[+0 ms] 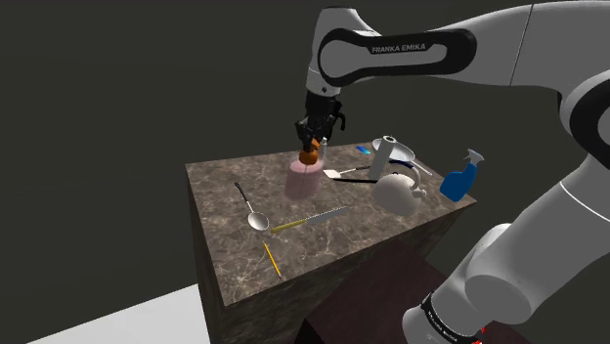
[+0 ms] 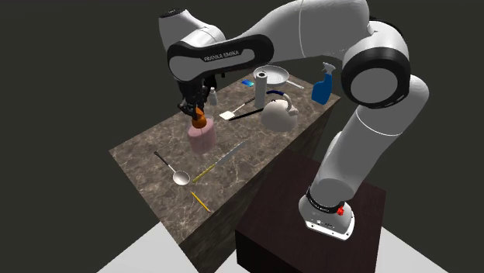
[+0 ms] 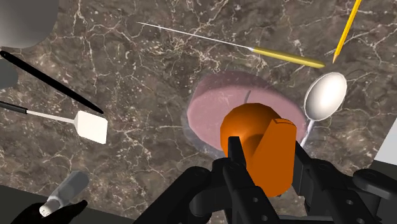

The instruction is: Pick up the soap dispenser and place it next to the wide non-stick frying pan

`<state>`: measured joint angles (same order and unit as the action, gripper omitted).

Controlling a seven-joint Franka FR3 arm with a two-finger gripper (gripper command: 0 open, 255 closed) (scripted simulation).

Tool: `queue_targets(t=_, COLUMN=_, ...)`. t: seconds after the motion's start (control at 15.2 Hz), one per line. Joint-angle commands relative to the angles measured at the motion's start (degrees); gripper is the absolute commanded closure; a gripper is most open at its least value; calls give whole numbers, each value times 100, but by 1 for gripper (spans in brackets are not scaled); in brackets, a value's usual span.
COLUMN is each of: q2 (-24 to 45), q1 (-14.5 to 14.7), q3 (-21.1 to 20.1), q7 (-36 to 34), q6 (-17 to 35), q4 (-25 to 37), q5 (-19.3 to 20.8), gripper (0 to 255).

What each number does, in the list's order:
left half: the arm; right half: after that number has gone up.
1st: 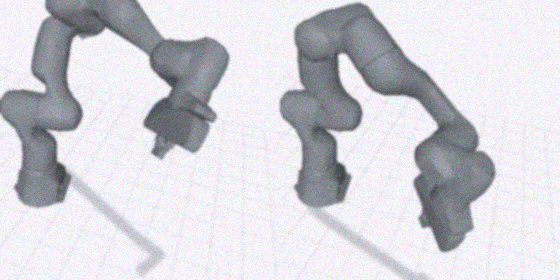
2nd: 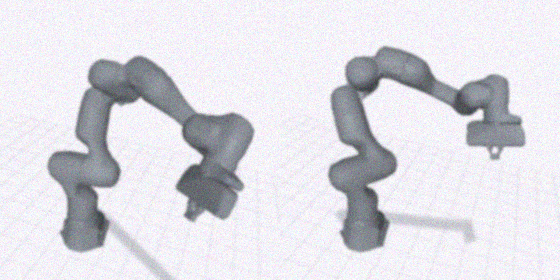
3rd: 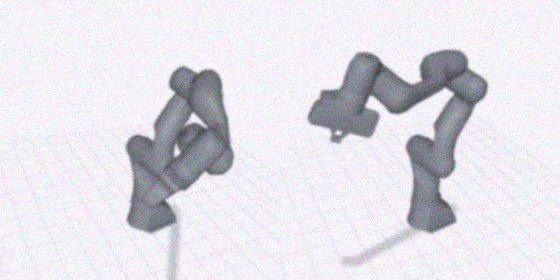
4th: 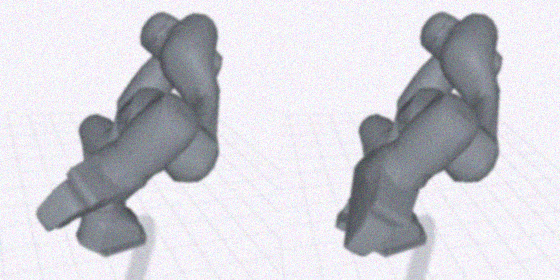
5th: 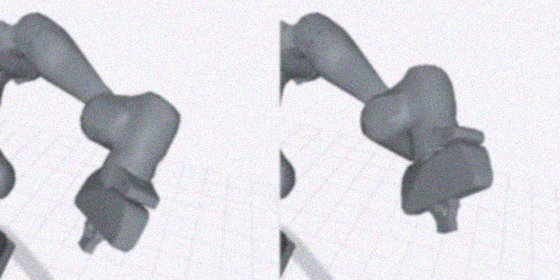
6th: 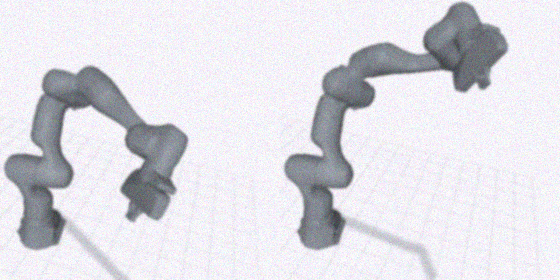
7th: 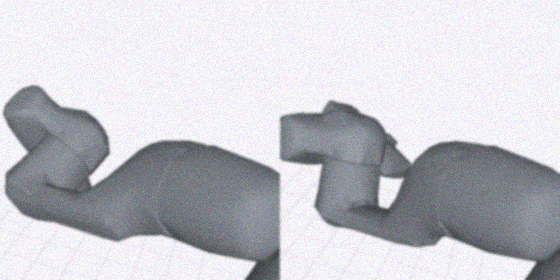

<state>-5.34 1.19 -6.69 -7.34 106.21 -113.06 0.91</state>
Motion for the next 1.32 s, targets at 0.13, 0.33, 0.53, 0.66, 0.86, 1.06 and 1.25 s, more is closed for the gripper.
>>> queue_targets(t=0.13, q2=-22, q1=-1, q3=2, q7=8, q6=-300, q4=278, q5=-4, gripper=255)
queue_targets(t=0.33, q2=-30, q1=-2, q3=3, q7=14, q6=-530, q4=501, q5=-5, gripper=255)
queue_targets(t=0.53, q2=-25, q1=-3, q3=4, q7=18, q6=-762, q4=737, q5=-6, gripper=255)
queue_targets(t=0.66, q2=-16, q1=-3, q3=4, q7=21, q6=-918, q4=902, q5=-5, gripper=255)
queue_targets(t=0.86, q2=7, q1=-3, q3=3, q7=23, q6=-1153, q4=1160, q5=-2, gripper=255)
queue_targets(t=1.06, q2=44, q1=-3, q3=2, q7=25, q6=-1391, q4=1434, q5=1, gripper=255)
queue_targets(t=1.25, q2=92, q1=-2, q3=0, q7=26, q6=-1632, q4=1724, q5=7, gripper=255)
